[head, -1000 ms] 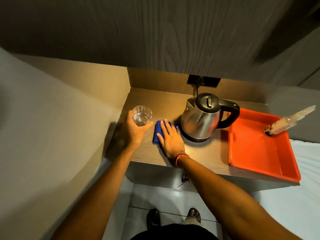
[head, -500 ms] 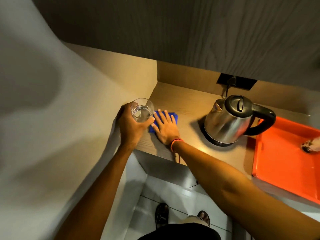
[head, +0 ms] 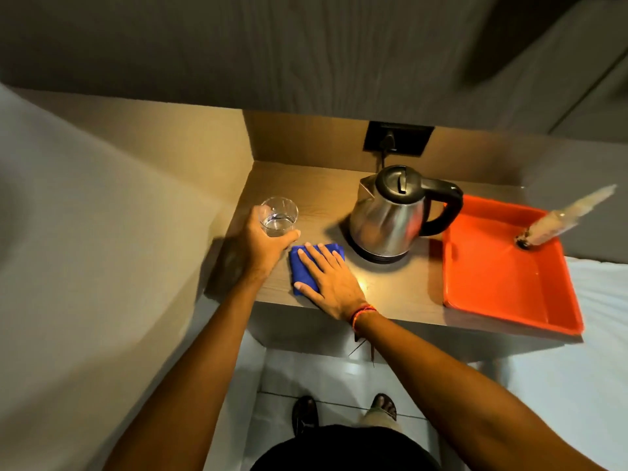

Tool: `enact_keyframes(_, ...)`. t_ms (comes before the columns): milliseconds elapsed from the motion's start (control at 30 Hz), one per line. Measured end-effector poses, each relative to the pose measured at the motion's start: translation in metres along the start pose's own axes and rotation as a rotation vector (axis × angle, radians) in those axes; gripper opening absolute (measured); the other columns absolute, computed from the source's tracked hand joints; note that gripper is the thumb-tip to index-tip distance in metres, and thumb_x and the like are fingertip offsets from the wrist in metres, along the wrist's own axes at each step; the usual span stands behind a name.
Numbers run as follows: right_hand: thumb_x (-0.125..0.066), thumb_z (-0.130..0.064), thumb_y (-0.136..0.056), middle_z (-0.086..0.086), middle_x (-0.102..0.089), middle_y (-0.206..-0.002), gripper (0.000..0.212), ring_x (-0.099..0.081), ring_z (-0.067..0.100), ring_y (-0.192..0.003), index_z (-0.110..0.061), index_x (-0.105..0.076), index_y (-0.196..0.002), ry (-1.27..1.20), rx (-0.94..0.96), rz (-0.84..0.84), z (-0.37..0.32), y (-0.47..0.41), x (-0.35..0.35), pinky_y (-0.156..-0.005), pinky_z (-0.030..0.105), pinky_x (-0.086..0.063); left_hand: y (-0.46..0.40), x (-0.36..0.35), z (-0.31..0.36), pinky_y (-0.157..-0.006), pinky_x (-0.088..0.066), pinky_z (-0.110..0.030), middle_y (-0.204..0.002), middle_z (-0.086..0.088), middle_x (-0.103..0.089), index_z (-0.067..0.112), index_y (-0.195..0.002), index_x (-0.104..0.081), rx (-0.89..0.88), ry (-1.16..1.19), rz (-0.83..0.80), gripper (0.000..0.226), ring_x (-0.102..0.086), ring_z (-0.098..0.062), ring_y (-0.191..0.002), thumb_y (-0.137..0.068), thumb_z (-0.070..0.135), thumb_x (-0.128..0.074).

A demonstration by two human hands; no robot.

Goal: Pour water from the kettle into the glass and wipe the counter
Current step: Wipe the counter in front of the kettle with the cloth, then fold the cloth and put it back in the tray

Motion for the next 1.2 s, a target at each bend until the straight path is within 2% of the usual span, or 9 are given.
enact_keyframes(267,-0.029,-0.07,-0.099,-0.003,-0.017,-0.17,0.076,-0.016,0.022,-0.158,-0.031,-0.011,-0.162,0.019,-0.153,0.078,0.045,0.064,0.01,-0.13,0.046,-0.016,0.008,-0.063,-0.002,-0.084,-0.049,-0.017,-0.128,-0.005,-0.066,0.012,-0.134,-0.054,0.103,-0.002,-0.158,0.083,-0.061,-0.018,-0.117,-0.063,0.023,-0.095)
enact_keyframes(400,-0.031,-0.067,-0.1,-0.004,-0.016,-0.171,0.074,-0.013,0.022,-0.159,-0.031,-0.011,-0.162,0.001,-0.187,0.094,0.049,0.074,0.013,-0.128,0.042,-0.009,0.013,-0.076,-0.001,-0.07,-0.037,-0.003,-0.127,-0.006,-0.066,0.012,-0.133,-0.055,0.123,0.0,-0.191,0.08,-0.06,-0.014,-0.113,-0.064,0.018,-0.094)
enact_keyframes(500,-0.033,-0.058,-0.104,-0.004,-0.016,-0.17,0.068,-0.012,0.021,-0.159,-0.029,-0.014,-0.162,-0.055,-0.182,0.095,0.048,0.073,0.018,-0.129,0.041,-0.01,0.013,-0.08,-0.002,-0.072,-0.038,-0.006,-0.13,-0.007,-0.065,0.013,-0.135,-0.053,0.145,-0.016,-0.193,0.082,-0.059,-0.014,-0.113,-0.064,0.02,-0.094)
enact_keyframes(600,-0.039,-0.046,-0.106,0.0,-0.035,-0.163,0.056,-0.029,0.018,-0.152,-0.021,-0.034,-0.157,-0.226,-0.267,0.194,0.055,0.08,0.026,-0.126,0.036,-0.023,0.014,-0.08,-0.001,-0.086,-0.046,-0.021,-0.135,-0.009,-0.062,0.013,-0.141,-0.048,0.177,-0.032,-0.19,0.092,-0.059,-0.024,-0.125,-0.062,0.023,-0.095)
enact_keyframes(733,-0.053,-0.03,-0.1,0.005,-0.056,-0.131,0.036,-0.05,0.019,-0.123,-0.012,-0.059,-0.132,-0.243,-0.516,0.422,0.079,0.1,0.042,-0.106,0.035,-0.049,0.033,-0.074,-0.013,-0.106,-0.05,-0.046,-0.143,-0.013,-0.056,0.01,-0.146,-0.044,0.331,-0.174,-0.125,0.101,-0.054,-0.031,-0.132,-0.063,0.042,-0.092)
enact_keyframes(833,-0.059,-0.021,-0.095,0.006,-0.057,-0.115,0.026,-0.05,0.019,-0.112,-0.009,-0.061,-0.118,-0.35,-0.562,0.432,0.087,0.107,0.043,-0.097,0.033,-0.048,0.078,-0.084,-0.014,-0.099,-0.051,-0.05,-0.134,-0.019,-0.059,0.003,-0.13,-0.058,0.349,-0.429,-0.129,0.078,-0.057,-0.037,-0.123,-0.078,0.06,-0.072)
enact_keyframes(933,-0.059,-0.013,-0.095,0.01,-0.063,-0.109,0.017,-0.054,0.023,-0.108,-0.003,-0.063,-0.108,-0.492,-0.619,0.441,0.091,0.106,0.043,-0.095,0.033,-0.045,0.112,-0.109,0.004,-0.1,-0.048,-0.047,-0.13,-0.02,-0.06,0.001,-0.124,-0.061,0.217,-0.558,-0.237,0.059,-0.057,-0.038,-0.122,-0.091,0.05,-0.062)
enact_keyframes(1067,-0.058,-0.022,-0.098,0.008,-0.069,-0.093,0.02,-0.062,0.025,-0.093,-0.007,-0.068,-0.09,-0.712,-0.758,0.451,0.097,0.102,0.052,-0.081,0.035,-0.047,0.113,-0.133,0.039,-0.086,-0.053,-0.044,-0.119,-0.019,-0.066,0.003,-0.118,-0.058,0.237,-0.354,-0.402,0.041,-0.064,-0.04,-0.109,-0.092,0.035,-0.063)
enact_keyframes(1200,-0.049,-0.037,-0.103,0.0,-0.067,-0.079,0.033,-0.058,0.012,-0.067,-0.023,-0.066,-0.079,-1.308,-0.737,0.585,0.097,0.11,0.083,-0.064,0.033,-0.045,0.118,-0.147,0.107,-0.057,-0.041,-0.025,-0.084,0.0,-0.061,0.012,-0.089,-0.055,0.065,0.018,-0.442,0.024,-0.057,-0.019,-0.073,-0.085,0.028,-0.072)
Point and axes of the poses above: each hand's wrist, its own y-axis away from the middle knuckle, its own x-axis out of the back of the hand, z = x × y, the point moved 6 cm from there along -y, towards the middle knuckle
